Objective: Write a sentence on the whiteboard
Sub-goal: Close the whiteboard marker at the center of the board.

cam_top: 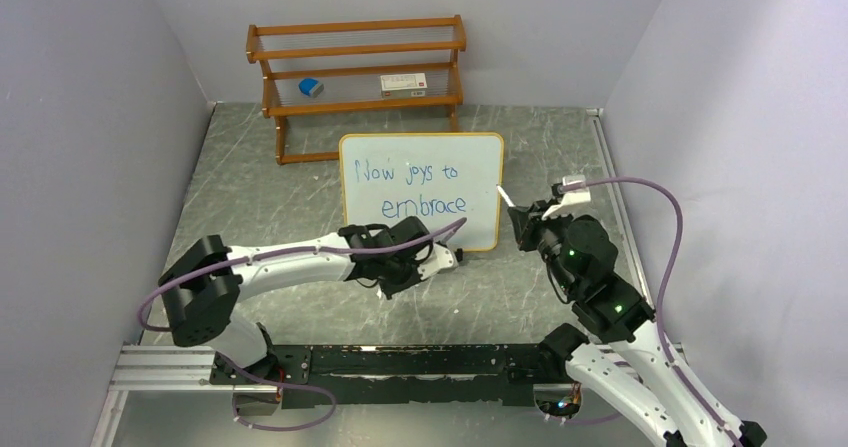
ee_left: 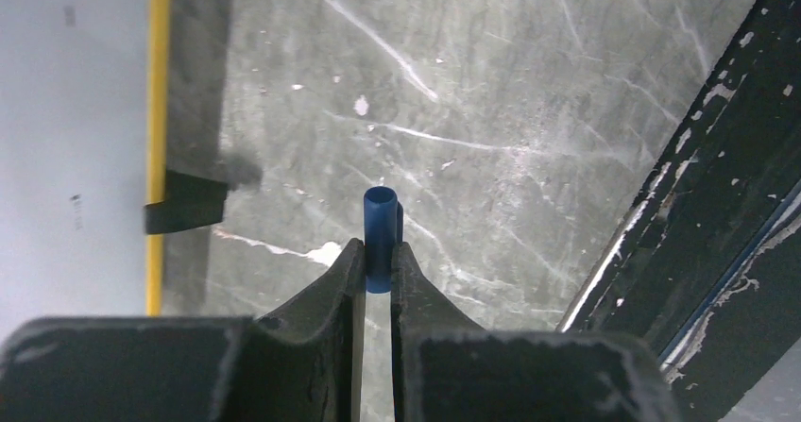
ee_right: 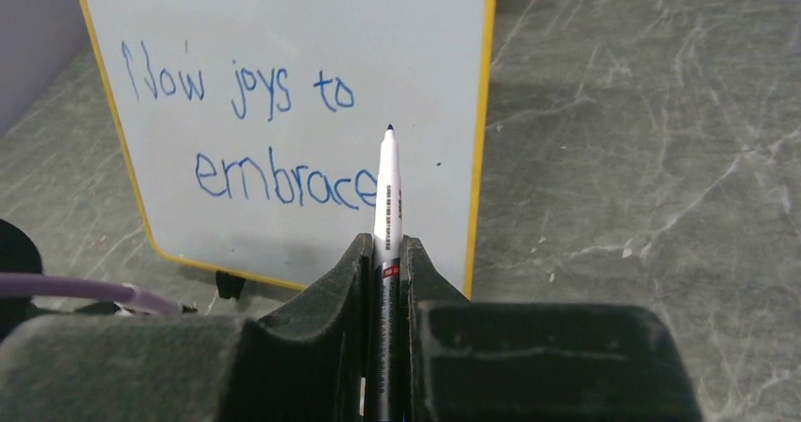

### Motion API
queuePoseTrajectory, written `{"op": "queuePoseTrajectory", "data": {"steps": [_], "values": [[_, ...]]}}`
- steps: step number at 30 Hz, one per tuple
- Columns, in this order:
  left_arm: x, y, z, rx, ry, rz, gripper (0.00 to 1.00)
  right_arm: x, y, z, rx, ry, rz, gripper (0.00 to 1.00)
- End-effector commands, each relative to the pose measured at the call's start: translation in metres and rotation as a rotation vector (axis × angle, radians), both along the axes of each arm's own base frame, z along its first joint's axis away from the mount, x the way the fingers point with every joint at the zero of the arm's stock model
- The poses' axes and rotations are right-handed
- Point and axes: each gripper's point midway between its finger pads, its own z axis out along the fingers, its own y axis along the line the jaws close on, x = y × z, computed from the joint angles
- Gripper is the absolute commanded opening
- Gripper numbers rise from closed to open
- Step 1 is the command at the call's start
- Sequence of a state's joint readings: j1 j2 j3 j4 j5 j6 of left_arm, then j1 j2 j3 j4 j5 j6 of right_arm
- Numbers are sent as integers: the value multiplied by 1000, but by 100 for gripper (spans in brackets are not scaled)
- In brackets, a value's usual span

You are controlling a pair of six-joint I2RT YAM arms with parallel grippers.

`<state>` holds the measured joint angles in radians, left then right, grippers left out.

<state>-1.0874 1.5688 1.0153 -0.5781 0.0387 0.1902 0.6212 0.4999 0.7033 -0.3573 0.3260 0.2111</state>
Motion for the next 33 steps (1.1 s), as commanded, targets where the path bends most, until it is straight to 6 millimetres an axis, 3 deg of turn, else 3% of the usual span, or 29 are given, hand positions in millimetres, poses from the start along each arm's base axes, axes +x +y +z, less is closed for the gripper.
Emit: {"op": "queuePoseTrajectory", "data": {"steps": [1, 8, 16, 25, 33], "values": [[16, 4, 14, -40, -88, -11, 5, -3, 17, 0, -18, 25, 96, 0], [52, 20, 48, -83, -286, 29, 5, -6, 44, -19, -53, 111, 240, 0], [74, 30, 91, -143, -489, 0, 5, -18, 85, -34, -35, 168, 470, 0], [73, 31, 126, -226, -627, -111, 5, -37, 125, -32, 48, 180, 713, 0], [66, 27, 141, -261, -690, -240, 5, -39, 138, -32, 82, 167, 782, 0]]}}
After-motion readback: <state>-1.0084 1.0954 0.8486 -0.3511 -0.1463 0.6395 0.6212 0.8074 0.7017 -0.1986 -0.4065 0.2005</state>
